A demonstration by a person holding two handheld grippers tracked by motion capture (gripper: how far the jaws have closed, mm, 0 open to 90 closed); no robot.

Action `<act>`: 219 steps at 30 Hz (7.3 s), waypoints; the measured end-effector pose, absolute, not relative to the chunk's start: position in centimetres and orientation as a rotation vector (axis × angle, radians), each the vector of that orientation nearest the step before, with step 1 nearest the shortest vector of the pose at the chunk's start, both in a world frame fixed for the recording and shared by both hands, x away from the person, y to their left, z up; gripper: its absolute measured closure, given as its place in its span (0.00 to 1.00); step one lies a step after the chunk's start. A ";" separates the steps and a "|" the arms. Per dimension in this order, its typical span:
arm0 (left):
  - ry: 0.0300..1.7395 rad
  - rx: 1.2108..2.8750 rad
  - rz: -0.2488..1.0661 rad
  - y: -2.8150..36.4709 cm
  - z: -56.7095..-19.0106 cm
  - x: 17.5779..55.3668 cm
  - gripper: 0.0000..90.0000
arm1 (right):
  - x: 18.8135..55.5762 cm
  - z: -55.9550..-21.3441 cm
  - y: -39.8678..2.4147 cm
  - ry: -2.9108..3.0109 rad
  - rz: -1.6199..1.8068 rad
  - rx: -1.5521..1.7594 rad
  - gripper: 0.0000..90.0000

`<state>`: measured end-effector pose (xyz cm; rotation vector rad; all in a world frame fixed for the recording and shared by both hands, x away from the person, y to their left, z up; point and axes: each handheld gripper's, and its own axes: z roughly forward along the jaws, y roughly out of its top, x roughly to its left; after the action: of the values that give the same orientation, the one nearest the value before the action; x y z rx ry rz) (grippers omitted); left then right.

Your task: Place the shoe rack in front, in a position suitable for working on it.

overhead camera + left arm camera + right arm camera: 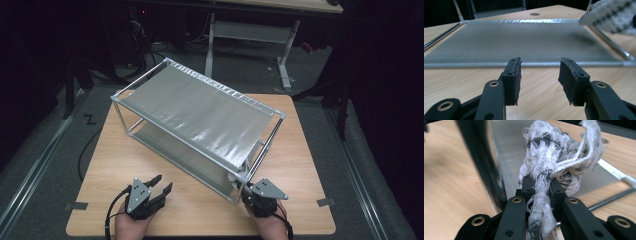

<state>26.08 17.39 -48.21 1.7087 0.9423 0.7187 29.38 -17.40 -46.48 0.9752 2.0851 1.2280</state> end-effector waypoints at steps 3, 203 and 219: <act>0.920 1.705 0.692 16.8 -47.9 25.9 0.58 | 29.0 -46.3 -17.9 2.083 1.237 0.962 0.88; 0.617 1.737 0.619 8.3 -46.1 22.8 0.89 | 29.4 -50.3 -16.7 2.432 1.098 0.892 0.82; 0.599 1.744 0.614 8.5 -46.1 22.9 0.89 | 34.4 -50.4 -24.2 2.179 1.007 1.204 0.82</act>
<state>22.86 8.46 -46.10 1.7436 0.5986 0.6144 34.41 -24.24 -50.38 1.2041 2.1787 1.0074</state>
